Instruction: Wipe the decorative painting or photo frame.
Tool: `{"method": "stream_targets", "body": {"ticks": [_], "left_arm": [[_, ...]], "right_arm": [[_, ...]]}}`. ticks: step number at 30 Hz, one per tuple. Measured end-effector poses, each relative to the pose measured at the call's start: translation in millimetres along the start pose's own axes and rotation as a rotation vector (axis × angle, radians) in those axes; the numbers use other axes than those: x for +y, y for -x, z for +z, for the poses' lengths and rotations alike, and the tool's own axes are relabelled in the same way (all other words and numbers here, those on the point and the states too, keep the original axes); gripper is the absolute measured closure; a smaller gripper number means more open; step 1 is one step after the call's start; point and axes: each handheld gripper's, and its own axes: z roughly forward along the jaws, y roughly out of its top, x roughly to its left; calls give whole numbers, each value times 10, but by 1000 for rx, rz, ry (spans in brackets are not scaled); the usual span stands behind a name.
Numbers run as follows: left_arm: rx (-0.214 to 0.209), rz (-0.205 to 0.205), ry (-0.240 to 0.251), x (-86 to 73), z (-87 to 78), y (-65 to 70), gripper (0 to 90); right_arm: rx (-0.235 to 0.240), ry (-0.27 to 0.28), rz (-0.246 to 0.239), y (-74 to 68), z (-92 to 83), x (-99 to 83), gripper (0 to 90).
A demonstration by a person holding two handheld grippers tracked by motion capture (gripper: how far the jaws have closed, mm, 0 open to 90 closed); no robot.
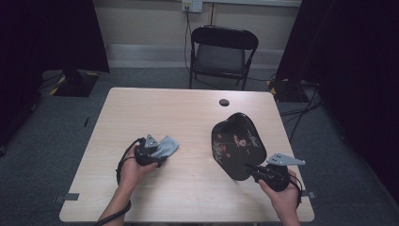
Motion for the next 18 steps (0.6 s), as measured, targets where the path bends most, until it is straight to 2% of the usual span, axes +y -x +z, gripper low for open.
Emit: {"method": "stream_targets", "body": {"ticks": [5, 7, 9, 14, 17, 18], "left_arm": [[26, 25, -38, 20, -44, 8, 599], [28, 20, -49, 28, -64, 2, 677], [16, -10, -42, 16, -72, 3, 732], [-33, -58, -32, -17, -112, -2, 784], [-44, -48, -39, -18, -136, 28, 786], [-64, -55, -34, -28, -141, 55, 786]], "right_arm": [[0, 0, 3, -1, 0, 1, 788], [0, -1, 2, -1, 1, 3, 788], [-1, -1, 0, -5, 3, 6, 788], [5, -2, -2, -2, 6, 4, 788], [4, -3, 1, -4, 10, 9, 788], [5, -3, -5, -12, 19, 13, 788]]}}
